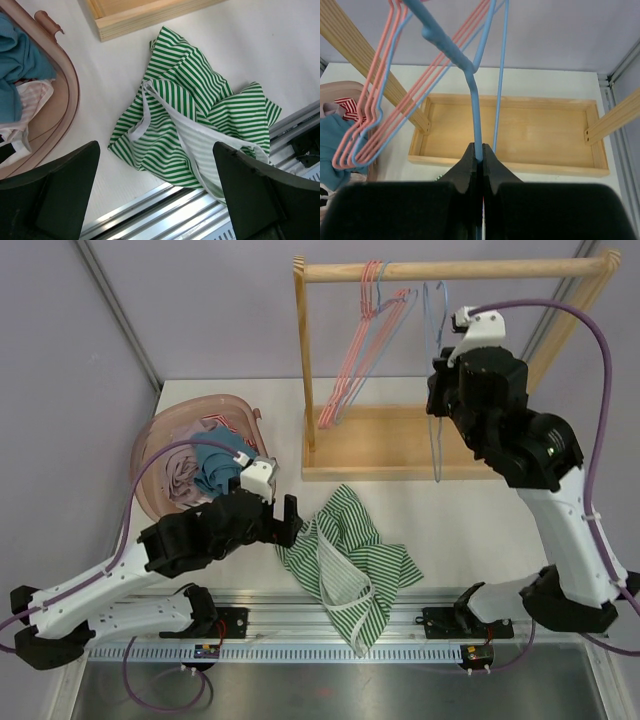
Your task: Remove the tank top from the hanger
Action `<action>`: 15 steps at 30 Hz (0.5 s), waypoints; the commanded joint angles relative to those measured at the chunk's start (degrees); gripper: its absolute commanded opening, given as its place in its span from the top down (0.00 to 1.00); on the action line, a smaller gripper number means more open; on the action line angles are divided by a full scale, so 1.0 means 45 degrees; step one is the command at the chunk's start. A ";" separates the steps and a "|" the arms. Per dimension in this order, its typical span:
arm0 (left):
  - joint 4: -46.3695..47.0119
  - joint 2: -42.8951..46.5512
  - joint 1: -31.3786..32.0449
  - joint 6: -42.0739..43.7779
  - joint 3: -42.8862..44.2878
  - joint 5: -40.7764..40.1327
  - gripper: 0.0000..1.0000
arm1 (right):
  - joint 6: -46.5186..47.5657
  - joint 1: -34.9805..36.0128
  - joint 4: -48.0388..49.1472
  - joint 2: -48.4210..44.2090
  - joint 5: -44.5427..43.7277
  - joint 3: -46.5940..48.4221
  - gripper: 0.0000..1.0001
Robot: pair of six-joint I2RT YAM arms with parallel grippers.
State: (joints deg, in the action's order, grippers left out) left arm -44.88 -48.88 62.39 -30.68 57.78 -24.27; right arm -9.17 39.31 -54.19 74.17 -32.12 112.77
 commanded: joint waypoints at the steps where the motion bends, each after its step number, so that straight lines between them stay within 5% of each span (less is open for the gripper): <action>1: -0.0319 0.0608 0.0003 0.0391 0.0384 0.0530 0.01 | 0.1157 -0.0141 -0.0689 0.1774 -0.0500 0.2960 1.00; 6: -0.0533 0.1311 0.0003 0.0450 0.0071 0.0668 0.01 | 0.1159 -0.1174 -0.1940 0.4605 0.0613 0.7021 1.00; 15: -0.0963 0.2034 0.0022 0.0489 -0.0027 0.0316 0.01 | 0.0710 -0.2621 -0.0965 0.6386 0.2018 0.7751 1.00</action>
State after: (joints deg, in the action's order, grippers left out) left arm -49.43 -40.66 62.39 -29.56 57.71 -22.57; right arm -5.61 29.23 -61.56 101.03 -27.31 145.58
